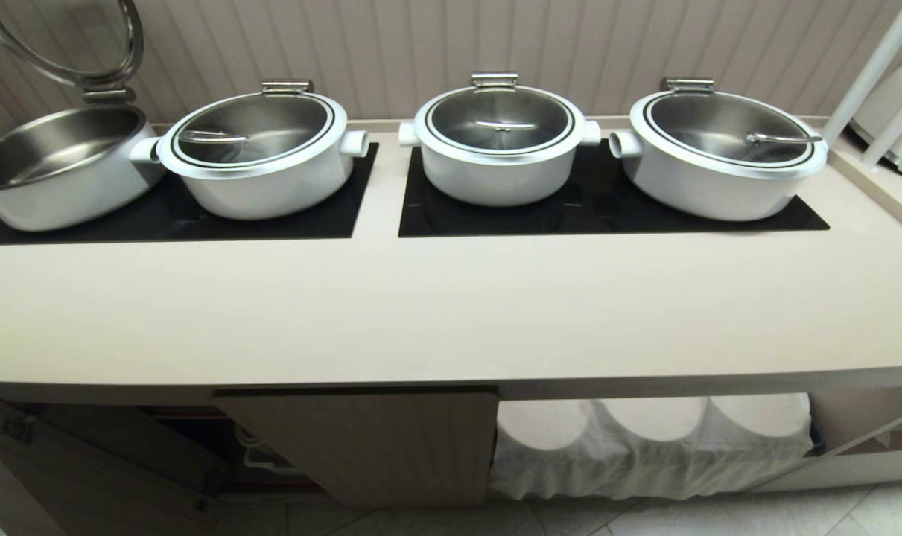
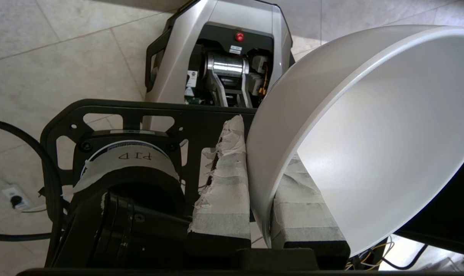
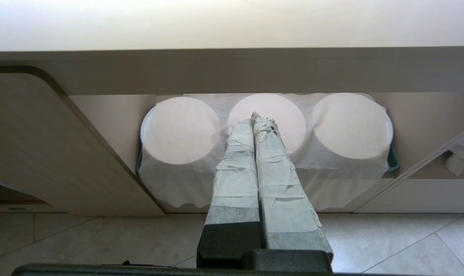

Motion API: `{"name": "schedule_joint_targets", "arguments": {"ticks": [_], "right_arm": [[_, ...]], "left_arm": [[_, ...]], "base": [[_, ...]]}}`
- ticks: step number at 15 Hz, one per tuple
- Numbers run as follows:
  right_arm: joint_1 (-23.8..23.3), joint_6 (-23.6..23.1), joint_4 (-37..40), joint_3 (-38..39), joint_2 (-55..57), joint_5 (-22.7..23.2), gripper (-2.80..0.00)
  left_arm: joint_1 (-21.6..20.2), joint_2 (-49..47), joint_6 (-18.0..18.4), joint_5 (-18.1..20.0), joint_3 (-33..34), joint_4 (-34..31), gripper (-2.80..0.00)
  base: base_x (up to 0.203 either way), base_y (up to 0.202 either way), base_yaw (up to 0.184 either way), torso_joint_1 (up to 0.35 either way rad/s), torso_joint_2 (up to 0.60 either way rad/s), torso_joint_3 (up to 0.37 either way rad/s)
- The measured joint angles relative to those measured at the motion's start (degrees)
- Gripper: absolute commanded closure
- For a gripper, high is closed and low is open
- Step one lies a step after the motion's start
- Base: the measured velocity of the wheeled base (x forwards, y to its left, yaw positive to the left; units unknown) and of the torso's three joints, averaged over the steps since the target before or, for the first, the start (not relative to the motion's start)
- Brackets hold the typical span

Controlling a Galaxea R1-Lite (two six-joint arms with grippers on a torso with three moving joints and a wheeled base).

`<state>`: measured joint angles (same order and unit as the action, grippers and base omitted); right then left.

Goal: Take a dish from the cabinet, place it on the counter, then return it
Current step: Put it back into the cabinet

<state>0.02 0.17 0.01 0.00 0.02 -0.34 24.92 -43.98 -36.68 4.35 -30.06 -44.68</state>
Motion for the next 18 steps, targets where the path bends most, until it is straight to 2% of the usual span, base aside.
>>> {"name": "schedule_joint_targets", "arguments": {"ticks": [18], "right_arm": [[0.0, 0.0, 0.0, 0.0, 0.0, 0.0, 0.00]], "left_arm": [[0.0, 2.0, 0.0, 0.0, -0.3, -2.3, 0.00]], "base": [[0.000, 0.196, -0.001, 0.002, 0.00, 0.001]]}}
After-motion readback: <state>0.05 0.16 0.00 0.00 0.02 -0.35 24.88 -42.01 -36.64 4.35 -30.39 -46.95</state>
